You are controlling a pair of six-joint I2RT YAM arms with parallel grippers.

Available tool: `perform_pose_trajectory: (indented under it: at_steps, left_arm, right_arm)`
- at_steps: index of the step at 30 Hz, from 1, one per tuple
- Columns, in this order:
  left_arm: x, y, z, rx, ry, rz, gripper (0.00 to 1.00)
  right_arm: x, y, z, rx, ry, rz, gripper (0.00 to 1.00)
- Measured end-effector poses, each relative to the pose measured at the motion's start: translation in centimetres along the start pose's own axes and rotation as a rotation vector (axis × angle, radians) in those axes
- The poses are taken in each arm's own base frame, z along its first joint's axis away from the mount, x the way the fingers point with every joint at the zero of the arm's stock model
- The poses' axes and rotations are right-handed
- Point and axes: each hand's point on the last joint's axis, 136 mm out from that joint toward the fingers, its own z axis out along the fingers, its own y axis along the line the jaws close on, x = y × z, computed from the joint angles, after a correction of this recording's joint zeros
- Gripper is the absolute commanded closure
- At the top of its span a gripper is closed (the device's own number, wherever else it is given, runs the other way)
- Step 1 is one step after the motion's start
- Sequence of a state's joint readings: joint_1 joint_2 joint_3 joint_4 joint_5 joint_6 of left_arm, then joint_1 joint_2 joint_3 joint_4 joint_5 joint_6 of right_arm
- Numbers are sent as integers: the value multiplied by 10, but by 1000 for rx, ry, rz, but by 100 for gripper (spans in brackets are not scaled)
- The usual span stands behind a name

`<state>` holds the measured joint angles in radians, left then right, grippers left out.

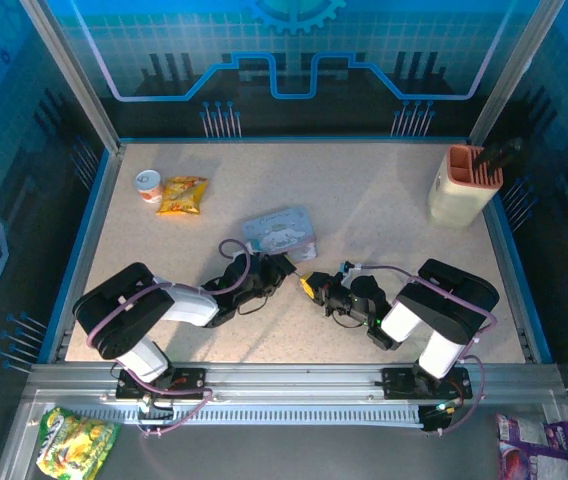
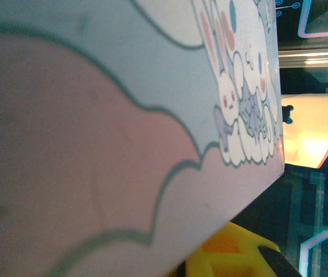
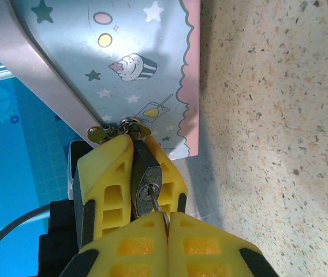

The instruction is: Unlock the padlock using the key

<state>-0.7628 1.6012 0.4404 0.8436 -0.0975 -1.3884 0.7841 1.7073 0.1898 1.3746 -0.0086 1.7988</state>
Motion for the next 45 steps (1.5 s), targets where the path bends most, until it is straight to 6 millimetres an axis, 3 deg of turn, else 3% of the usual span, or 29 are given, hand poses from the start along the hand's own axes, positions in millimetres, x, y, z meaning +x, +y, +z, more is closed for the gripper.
perform_pose_trajectory:
  at_steps: [45]
  left_arm:
    - [0,-7,3,-10,0,9,96]
  right_arm:
    - [-1,4,-5,-11,-19,-32,100]
